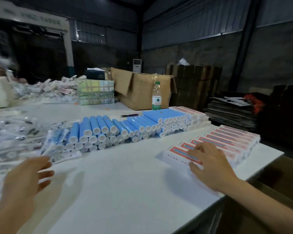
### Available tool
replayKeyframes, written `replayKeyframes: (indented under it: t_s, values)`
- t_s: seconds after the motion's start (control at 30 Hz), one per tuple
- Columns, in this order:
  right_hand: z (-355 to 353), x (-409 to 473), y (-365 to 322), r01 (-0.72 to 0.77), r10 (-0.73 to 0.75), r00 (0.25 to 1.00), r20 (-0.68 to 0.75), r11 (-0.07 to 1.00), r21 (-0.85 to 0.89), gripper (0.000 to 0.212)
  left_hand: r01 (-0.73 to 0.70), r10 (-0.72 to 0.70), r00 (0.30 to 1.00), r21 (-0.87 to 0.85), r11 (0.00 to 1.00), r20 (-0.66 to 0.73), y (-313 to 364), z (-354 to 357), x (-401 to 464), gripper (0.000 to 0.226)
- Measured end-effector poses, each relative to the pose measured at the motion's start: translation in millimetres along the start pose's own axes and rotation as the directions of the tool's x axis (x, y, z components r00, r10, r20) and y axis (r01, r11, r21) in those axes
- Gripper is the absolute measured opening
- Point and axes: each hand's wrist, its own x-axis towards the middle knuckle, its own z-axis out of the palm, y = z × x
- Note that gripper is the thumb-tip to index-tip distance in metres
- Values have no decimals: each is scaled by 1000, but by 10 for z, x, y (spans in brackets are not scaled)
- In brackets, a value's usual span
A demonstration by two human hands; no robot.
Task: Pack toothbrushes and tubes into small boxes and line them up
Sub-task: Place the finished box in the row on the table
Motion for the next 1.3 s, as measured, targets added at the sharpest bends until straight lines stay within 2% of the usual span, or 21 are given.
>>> replayKeyframes:
  t_s: [0.03,0.07,0.1,0.17,0.27,0.4,0.57,0.7,0.77,0.83,0.93,1.0,1.07,1.1,1.17,1.23,1.3]
  values:
    - [-14,55,-149,65,-58,994,-91,995,76,28,-24,29,997,62,998,-68,147,-6,-135,17]
    - [-18,121,-335,146,-119,977,-175,978,148,21,-42,51,996,119,992,-70,219,30,-250,9]
    - [-9,196,-547,228,-179,958,-225,950,215,14,-81,96,994,214,974,-60,201,74,-310,12]
    - [40,363,-1036,325,-266,941,-206,882,343,10,-146,149,988,423,894,25,210,102,-427,20]
    - [227,597,-1759,338,-355,934,-47,833,437,22,-217,188,976,607,764,112,166,95,-460,27]
    - [550,690,-2384,342,-411,910,60,822,456,30,-224,187,974,630,744,125,177,67,-491,32]
    - [761,690,-2432,326,-424,897,124,825,462,22,-204,152,979,660,723,137,194,80,-498,31]
    - [863,731,-2420,319,-428,895,124,810,493,36,-175,103,984,671,721,146,250,46,-517,26]
    - [929,750,-2458,323,-433,894,112,797,510,41,-175,145,985,635,752,99,432,-72,-465,27]
    - [982,772,-2460,315,-423,899,111,802,507,34,-182,210,977,671,719,40,738,-224,-345,26]
    - [1001,782,-2488,329,-420,906,52,776,537,27,-160,274,962,829,536,9,1191,-663,-183,16]
    - [1006,786,-2492,353,-448,892,66,780,516,30,-77,284,959,959,274,-4,1384,-1049,-154,12]
    - [1026,795,-2517,348,-427,903,56,799,490,27,52,306,951,997,-63,-30,1519,-1445,-190,7]
    - [1013,806,-2531,346,-415,909,47,811,471,26,112,339,940,976,-185,-43,1601,-1632,-229,10]
    - [975,861,-2533,449,-490,872,1,800,398,30,165,389,921,927,-337,-23,1820,-1982,-338,23]
    - [887,900,-2525,481,-536,842,59,796,367,28,117,309,950,861,-495,49,2021,-2355,-426,40]
    - [911,868,-2536,473,-559,816,145,791,387,26,22,101,993,748,-664,60,2150,-2664,-509,62]
